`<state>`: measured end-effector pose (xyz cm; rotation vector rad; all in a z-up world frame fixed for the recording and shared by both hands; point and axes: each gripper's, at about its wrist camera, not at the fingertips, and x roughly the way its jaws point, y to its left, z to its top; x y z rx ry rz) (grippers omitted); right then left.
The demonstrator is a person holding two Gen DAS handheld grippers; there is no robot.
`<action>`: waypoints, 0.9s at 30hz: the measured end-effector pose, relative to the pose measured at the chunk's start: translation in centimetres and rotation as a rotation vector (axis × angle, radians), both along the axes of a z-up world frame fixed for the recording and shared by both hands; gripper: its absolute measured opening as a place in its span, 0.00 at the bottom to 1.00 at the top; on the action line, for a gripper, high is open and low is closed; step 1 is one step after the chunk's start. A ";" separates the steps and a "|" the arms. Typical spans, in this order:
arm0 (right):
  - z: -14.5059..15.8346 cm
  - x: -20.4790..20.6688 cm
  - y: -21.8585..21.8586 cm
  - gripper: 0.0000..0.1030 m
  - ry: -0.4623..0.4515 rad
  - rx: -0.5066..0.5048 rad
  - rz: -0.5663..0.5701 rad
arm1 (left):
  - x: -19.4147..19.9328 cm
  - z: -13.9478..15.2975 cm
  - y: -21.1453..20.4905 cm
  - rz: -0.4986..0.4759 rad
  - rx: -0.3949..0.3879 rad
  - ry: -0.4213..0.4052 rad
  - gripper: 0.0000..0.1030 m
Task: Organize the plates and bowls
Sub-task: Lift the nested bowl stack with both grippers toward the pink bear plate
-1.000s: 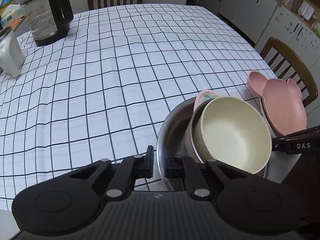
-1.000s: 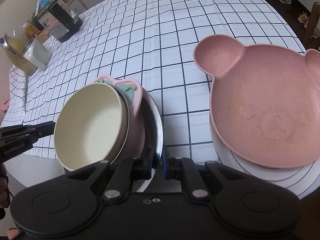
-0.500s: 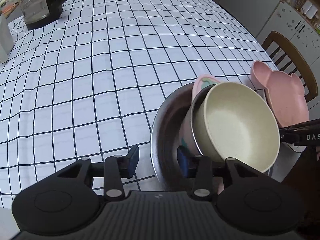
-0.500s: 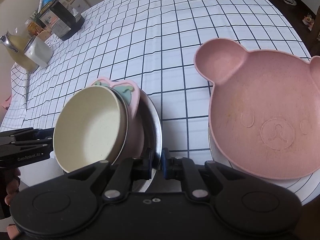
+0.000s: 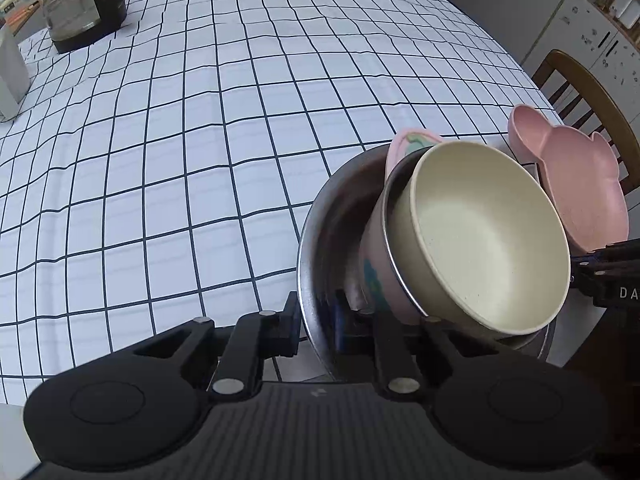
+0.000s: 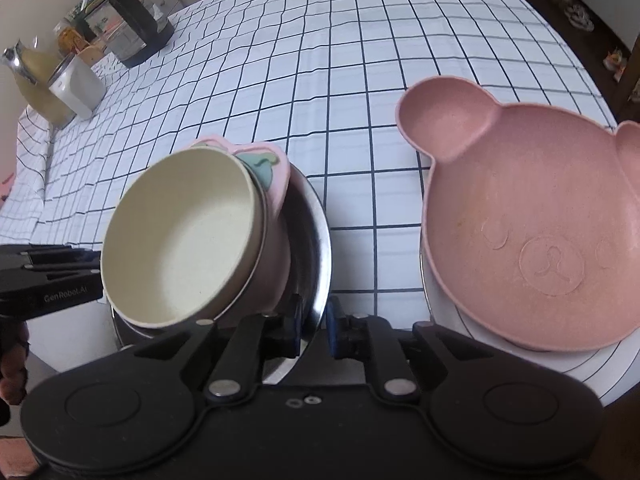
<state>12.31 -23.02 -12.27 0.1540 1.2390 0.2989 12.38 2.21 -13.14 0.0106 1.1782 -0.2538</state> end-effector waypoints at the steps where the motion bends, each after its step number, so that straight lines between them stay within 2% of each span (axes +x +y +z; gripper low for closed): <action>1: 0.0 -0.1 0.2 0.13 -0.005 -0.008 0.003 | -0.1 0.1 -0.1 -0.002 0.004 -0.004 0.14; 8: 0.4 -0.2 -0.1 0.13 0.007 -0.007 -0.007 | -0.2 1.0 -0.4 0.001 0.009 -0.015 0.14; 16: 3.0 -0.2 -1.4 0.12 -0.044 0.000 -0.028 | 0.3 4.1 -1.8 -0.006 -0.011 -0.054 0.14; 27: 7.6 0.4 -7.5 0.12 -0.099 0.004 -0.121 | 2.5 8.8 -9.5 -0.104 -0.019 -0.139 0.14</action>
